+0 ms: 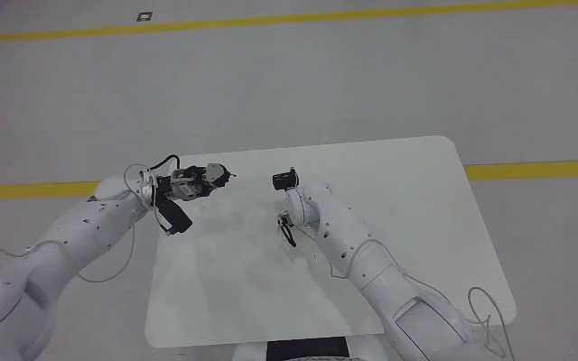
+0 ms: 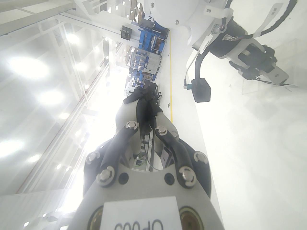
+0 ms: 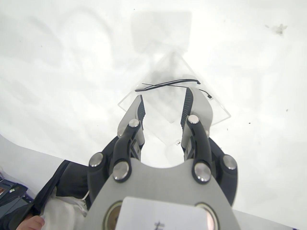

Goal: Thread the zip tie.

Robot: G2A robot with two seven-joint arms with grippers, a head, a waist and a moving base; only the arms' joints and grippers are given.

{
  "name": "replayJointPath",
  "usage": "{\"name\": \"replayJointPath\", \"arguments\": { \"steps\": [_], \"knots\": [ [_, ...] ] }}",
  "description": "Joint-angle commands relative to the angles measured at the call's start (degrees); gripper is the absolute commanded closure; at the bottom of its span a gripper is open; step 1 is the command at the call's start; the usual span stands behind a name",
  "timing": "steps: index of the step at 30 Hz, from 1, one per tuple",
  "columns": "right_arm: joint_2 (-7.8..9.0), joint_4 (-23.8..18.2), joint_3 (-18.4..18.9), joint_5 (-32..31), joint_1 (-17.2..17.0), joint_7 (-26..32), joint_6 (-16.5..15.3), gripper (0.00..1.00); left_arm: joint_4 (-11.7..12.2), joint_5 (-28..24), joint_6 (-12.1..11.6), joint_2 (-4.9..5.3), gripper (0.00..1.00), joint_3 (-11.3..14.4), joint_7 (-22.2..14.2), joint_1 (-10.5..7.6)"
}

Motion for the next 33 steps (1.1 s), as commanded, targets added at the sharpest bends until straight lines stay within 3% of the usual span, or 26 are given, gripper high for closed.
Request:
{"name": "replayJointPath", "arguments": {
  "steps": [1, 11, 18, 28, 33],
  "knots": [
    [-0.11, 0.4, -0.7, -0.3, 0.0, -0.8, -0.8, 0.64, 0.0, 0.0, 0.0, 0.0, 1.0, 0.0, 0.0, 0.0],
    [-0.44, 3.5, -1.9, -0.4, 1.1, -3.6, -3.8, 0.71, 0.0, 0.0, 0.0, 0.0, 1.0, 0.0, 0.0, 0.0],
    [-0.02, 3.0, -1.5, -1.7, 0.5, -8.1, -6.8, 0.73, 0.0, 0.0, 0.0, 0.0, 1.0, 0.0, 0.0, 0.0],
    [-0.01, 6.4, -1.5, -1.9, 1.8, -8.5, -8.9, 0.71, 0.0, 0.0, 0.0, 0.0, 1.0, 0.0, 0.0, 0.0],
    [-0.41, 7.6, -2.2, -1.2, 2.6, -8.0, -9.5, 0.77, 0.0, 0.0, 0.0, 0.0, 1.0, 0.0, 0.0, 0.0]
  ]
}}
